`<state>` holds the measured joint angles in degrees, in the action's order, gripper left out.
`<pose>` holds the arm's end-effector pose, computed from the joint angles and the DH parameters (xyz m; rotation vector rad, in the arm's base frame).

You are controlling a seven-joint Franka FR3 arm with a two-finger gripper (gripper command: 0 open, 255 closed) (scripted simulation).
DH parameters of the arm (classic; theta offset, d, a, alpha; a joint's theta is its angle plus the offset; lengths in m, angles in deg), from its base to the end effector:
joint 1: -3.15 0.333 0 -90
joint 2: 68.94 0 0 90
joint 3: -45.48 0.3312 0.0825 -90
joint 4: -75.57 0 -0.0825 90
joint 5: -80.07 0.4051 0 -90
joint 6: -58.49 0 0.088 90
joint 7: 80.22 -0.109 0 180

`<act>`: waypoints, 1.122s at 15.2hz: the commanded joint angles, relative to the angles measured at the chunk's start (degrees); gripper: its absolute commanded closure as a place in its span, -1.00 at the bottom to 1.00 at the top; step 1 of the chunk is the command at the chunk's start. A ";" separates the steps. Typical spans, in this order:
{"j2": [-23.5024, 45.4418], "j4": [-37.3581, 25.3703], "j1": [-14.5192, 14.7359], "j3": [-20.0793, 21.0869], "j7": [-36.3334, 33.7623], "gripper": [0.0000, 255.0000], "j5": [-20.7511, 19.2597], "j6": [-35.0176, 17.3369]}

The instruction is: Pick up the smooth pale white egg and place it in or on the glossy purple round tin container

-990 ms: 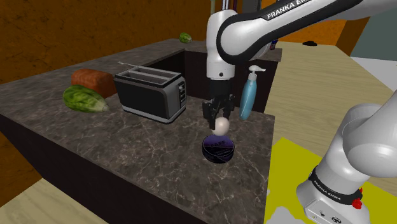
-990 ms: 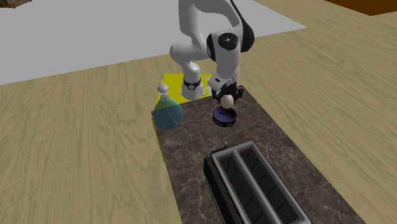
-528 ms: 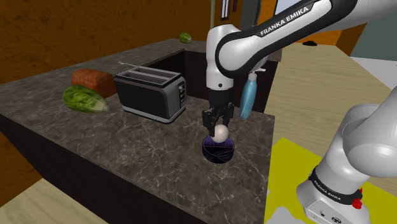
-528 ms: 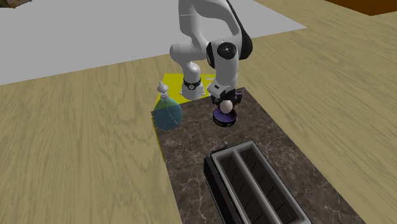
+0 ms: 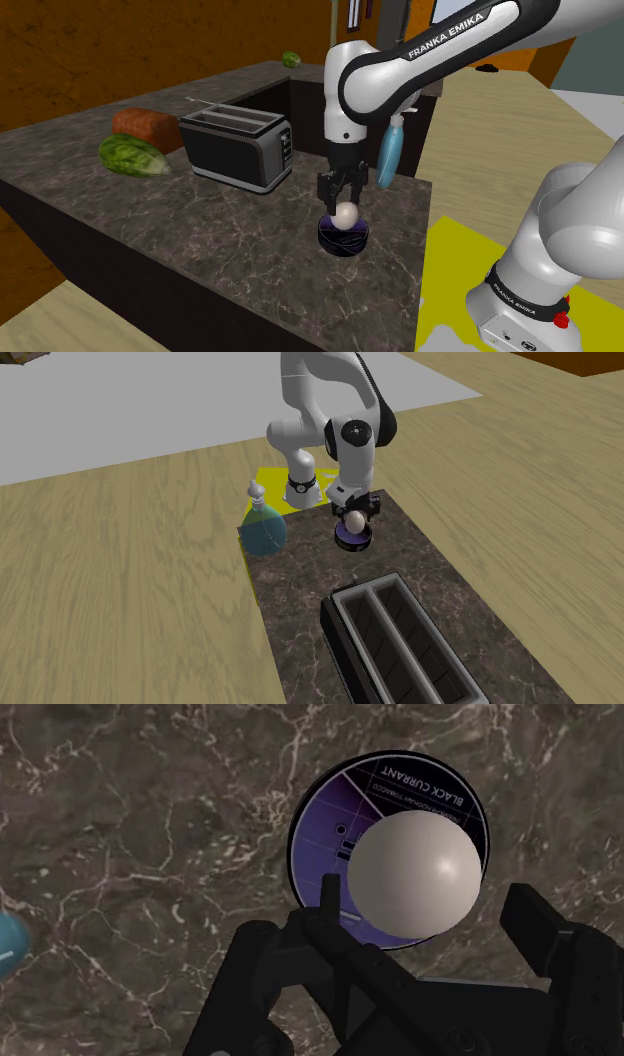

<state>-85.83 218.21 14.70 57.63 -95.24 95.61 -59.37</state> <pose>0.3914 0.1871 0.3820 -3.0141 0.0089 0.2815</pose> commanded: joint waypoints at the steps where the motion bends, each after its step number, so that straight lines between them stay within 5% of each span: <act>1: 0.00 0.00 0.00 0.00 0.00 -1.00 0.00 0.00; 5: 0.00 0.00 0.00 0.00 0.00 -1.00 0.00 0.00; 9: -2.12 -5.54 -0.75 -1.19 -0.31 -1.00 -1.17 7.75; 17: -2.11 -5.54 -0.75 -1.19 -0.31 -1.00 -1.17 7.74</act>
